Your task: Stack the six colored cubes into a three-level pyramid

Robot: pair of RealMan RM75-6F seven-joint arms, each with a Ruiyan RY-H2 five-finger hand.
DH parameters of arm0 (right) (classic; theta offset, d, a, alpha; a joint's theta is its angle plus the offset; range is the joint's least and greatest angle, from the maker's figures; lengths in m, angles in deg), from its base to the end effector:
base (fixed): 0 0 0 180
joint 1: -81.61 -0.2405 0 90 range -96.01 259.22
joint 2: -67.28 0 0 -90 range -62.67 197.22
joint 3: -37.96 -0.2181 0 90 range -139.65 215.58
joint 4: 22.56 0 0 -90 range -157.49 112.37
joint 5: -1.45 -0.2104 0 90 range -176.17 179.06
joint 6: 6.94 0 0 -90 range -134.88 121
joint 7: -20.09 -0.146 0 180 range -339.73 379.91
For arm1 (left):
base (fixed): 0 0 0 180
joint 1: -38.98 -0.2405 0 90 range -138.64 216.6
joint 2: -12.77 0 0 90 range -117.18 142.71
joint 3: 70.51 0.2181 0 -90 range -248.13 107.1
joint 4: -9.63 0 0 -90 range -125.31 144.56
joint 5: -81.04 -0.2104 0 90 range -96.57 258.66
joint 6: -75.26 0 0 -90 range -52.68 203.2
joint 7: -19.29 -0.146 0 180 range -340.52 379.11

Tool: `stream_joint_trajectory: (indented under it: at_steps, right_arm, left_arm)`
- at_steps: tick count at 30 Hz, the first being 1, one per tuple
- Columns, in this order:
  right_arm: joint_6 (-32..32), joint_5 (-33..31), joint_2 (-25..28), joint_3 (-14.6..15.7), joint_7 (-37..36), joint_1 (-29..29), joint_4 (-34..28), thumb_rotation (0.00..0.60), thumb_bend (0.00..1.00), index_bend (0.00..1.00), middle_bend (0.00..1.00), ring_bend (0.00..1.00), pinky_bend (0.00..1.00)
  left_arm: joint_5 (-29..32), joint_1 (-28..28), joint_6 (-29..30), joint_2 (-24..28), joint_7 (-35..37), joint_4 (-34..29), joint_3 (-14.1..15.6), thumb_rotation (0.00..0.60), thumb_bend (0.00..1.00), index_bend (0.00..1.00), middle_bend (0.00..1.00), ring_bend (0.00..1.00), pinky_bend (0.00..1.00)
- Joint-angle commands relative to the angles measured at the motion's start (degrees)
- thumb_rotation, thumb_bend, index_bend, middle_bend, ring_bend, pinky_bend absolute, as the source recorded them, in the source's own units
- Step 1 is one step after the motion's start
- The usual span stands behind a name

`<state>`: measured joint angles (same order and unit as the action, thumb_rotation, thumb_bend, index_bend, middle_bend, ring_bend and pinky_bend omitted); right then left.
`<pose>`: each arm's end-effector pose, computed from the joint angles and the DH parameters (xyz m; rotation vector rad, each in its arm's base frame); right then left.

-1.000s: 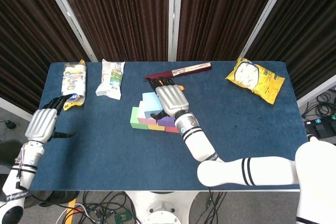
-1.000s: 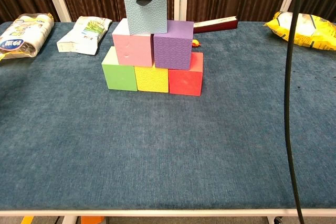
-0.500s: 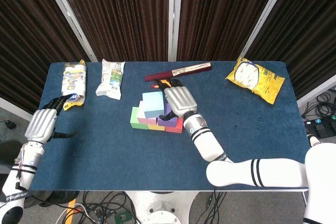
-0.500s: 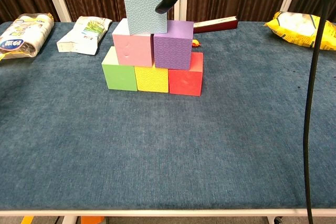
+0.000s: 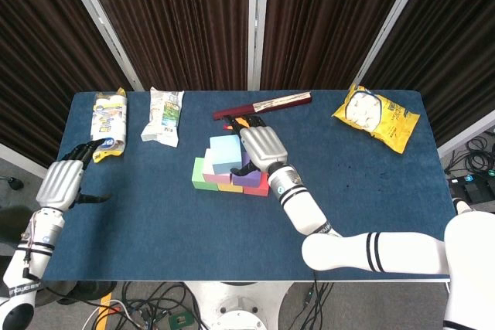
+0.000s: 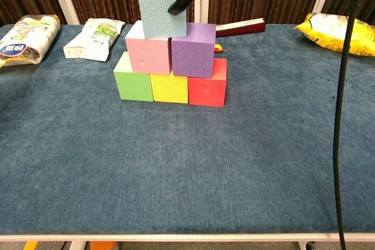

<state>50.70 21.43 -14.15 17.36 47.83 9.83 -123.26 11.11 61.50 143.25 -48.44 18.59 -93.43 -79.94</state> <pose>0.0407 -0.3457 0.0143 1.8111 -1.2264 1.0672 -0.2085 0.2699 0.1244 -1.4548 -1.1067 -1.0142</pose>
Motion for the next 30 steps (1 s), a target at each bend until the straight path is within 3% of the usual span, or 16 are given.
stream_joint_trajectory:
  at_steps: [1,8,30]
  right_arm:
    - [0.38,0.39,-0.18,0.13,-0.02,0.14,0.03,0.6,0.07,0.03,0.3,0.02,0.0]
    - [1.76,0.94,-0.6,0.07,-0.29,0.79,-0.14,0.6,0.17,0.08,0.4,0.09,0.0]
    - [8.09,3.24,-2.72,0.14,2.28,2.23,-2.11,0.6,0.17,0.08,0.4,0.09,0.0]
  left_arm:
    - [0.05,0.0,-0.07,0.0,0.08,0.08,0.0,0.6,0.02,0.1,0.12,0.1,0.26]
    - [-0.13,0.0,-0.09,-0.03,0.18,0.16,-0.01,0.6,0.02,0.1,0.12,0.1,0.26]
    - [-0.56,-0.04,-0.15,-0.12,0.62,0.47,0.0,0.6,0.02,0.1,0.11,0.1,0.26]
